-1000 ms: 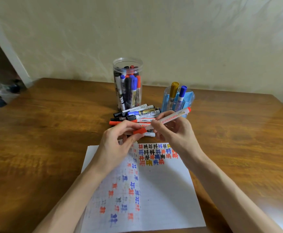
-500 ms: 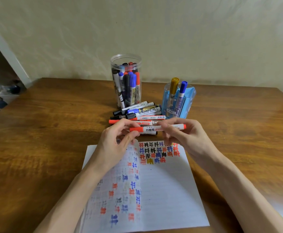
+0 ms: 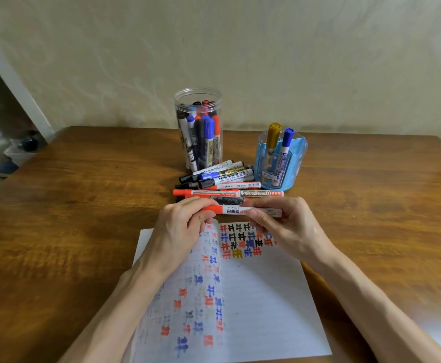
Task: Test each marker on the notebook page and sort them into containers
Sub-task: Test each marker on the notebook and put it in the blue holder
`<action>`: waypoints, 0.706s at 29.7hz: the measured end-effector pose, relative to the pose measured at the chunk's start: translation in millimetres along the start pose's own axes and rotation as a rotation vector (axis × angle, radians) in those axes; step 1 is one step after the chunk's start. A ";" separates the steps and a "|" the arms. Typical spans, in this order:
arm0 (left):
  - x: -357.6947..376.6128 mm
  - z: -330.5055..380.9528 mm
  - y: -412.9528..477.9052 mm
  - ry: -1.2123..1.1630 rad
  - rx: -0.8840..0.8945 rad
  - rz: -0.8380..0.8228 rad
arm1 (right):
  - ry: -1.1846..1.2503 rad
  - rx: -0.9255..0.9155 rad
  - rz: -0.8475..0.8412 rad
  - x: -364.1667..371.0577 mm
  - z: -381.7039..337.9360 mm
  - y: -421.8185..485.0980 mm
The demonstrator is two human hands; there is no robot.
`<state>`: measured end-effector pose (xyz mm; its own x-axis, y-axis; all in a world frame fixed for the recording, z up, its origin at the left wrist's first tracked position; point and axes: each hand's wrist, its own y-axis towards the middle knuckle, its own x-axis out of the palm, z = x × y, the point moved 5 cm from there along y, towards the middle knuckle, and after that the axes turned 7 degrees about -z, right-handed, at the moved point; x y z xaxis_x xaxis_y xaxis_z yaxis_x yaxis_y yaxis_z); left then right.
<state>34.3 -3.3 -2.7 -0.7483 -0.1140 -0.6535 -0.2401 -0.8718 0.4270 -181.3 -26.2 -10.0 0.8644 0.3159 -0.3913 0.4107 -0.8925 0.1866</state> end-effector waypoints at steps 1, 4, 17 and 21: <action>0.7 -0.4 -0.4 0.004 -0.004 -0.001 | 0.015 -0.004 0.009 1.2 0.6 -0.1; 0.7 -1.8 -1.5 0.006 -0.024 0.002 | 0.052 -0.012 0.030 5.2 1.9 -0.8; -4.9 14.5 26.5 -0.271 -0.133 0.036 | 0.066 0.041 0.174 -19.2 3.9 6.3; -12.8 35.7 53.1 -0.350 -0.044 0.115 | 0.035 0.061 0.572 -48.3 15.3 -0.5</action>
<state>9.0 -31.1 50.7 -0.9369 -0.0495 -0.3462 -0.1209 -0.8832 0.4532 -227.7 -45.9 -5.0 0.9536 -0.2125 -0.2132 -0.1412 -0.9413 0.3068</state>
